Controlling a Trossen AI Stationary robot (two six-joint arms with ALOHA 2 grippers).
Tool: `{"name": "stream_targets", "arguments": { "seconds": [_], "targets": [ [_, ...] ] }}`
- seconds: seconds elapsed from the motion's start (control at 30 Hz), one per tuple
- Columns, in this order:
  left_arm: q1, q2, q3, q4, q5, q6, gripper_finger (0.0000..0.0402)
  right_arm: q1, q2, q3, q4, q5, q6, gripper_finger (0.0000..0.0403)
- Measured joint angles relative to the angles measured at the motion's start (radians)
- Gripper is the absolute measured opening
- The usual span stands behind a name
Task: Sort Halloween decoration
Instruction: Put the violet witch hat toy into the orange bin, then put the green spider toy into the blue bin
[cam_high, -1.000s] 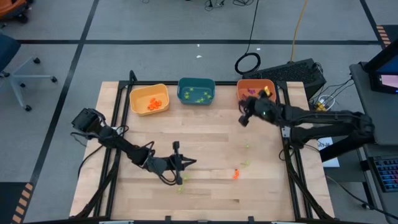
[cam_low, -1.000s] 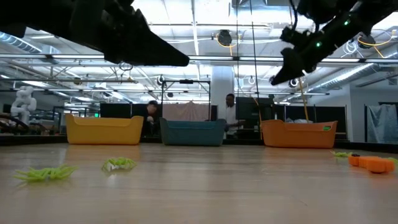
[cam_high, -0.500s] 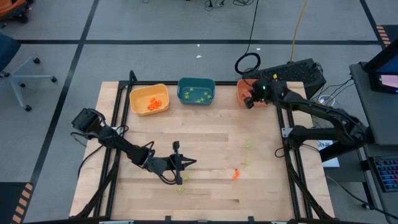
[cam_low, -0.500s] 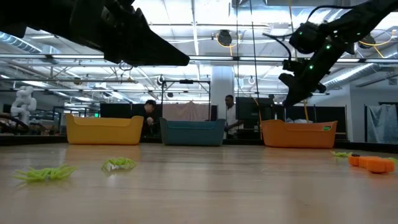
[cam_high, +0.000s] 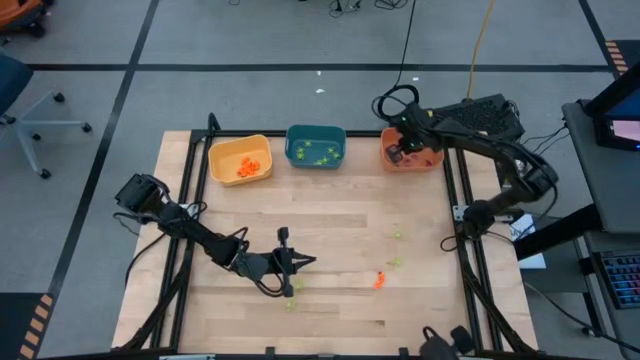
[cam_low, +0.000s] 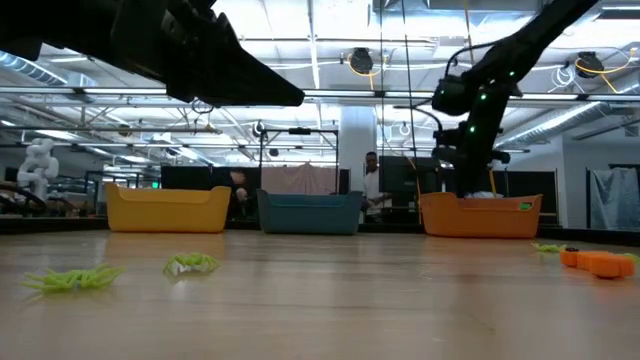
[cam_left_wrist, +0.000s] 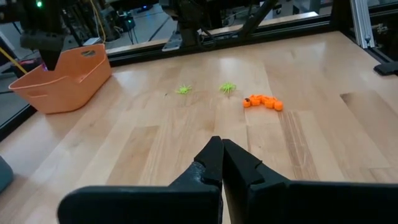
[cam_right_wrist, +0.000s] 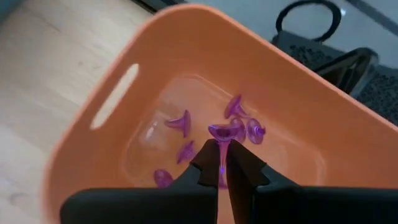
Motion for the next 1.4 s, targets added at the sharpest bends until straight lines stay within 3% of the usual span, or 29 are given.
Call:
{"name": "stream_targets", "arguments": {
  "seconds": [0.23, 0.5, 0.9, 1.17, 1.4],
  "targets": [
    [0.000, 0.000, 0.000, -0.002, 0.000, 0.000, 0.0006, -0.026, 0.126, 0.044, -0.019, 0.001, 0.009, 0.0000],
    [0.000, 0.000, 0.000, -0.003, 0.000, 0.000, 0.0006, -0.033, 0.148, 0.045, -0.061, 0.081, 0.044, 0.0008],
    [0.000, 0.000, 0.000, -0.025, 0.000, 0.000, 0.0006, -0.033, 0.140, 0.045, -0.069, 0.082, 0.054, 0.0119],
    [0.000, 0.000, 0.000, -0.025, 0.000, -0.001, 0.0006, 0.077, -0.067, 0.045, -0.209, 0.078, 0.110, 0.0150],
    [0.000, 0.000, 0.000, -0.025, 0.000, -0.001, 0.0006, 0.396, -0.351, -0.008, -0.282, 0.077, 0.309, 0.0145]
  ]
}}
